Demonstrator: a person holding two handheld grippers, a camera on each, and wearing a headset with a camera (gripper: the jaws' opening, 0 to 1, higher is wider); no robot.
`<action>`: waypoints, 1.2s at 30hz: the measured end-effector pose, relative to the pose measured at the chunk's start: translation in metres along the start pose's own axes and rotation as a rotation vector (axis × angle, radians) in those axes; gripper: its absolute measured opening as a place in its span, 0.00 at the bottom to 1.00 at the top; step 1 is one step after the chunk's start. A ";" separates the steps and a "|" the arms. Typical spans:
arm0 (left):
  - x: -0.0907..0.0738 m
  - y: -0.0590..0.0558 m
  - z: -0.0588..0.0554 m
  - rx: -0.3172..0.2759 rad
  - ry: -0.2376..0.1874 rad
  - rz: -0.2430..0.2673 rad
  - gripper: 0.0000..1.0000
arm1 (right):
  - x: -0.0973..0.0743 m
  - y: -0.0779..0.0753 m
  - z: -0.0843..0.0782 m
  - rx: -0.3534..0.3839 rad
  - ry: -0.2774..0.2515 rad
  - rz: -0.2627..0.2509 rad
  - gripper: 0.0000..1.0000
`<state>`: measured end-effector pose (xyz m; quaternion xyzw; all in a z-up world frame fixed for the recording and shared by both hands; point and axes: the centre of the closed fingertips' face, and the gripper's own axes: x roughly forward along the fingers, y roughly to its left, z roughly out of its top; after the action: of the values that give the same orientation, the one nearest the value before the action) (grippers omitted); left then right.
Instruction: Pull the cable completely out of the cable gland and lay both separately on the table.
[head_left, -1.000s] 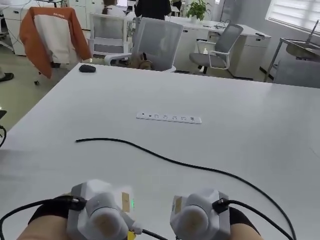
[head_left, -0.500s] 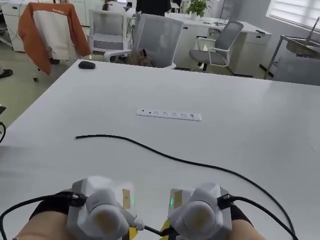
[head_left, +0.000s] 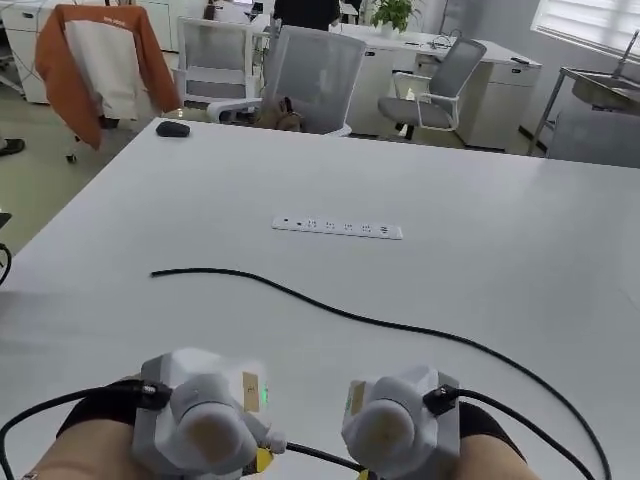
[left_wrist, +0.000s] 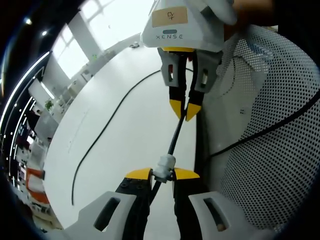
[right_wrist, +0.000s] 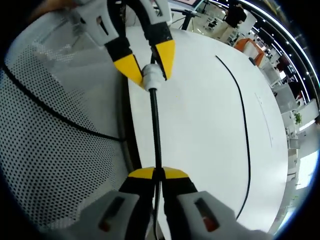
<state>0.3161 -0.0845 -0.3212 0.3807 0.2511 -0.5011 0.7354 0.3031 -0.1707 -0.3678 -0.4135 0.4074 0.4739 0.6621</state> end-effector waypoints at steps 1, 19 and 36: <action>0.000 0.000 0.000 -0.002 -0.001 0.002 0.17 | 0.000 0.000 -0.002 0.000 0.010 -0.004 0.02; -0.001 -0.001 0.004 0.015 -0.018 -0.003 0.17 | -0.013 0.011 0.049 -0.008 -0.224 0.051 0.05; 0.002 0.003 0.000 0.006 -0.013 0.003 0.17 | -0.006 0.003 0.025 0.031 -0.114 0.014 0.02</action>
<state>0.3200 -0.0852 -0.3219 0.3801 0.2445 -0.5032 0.7366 0.3024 -0.1483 -0.3549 -0.3725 0.3795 0.4950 0.6872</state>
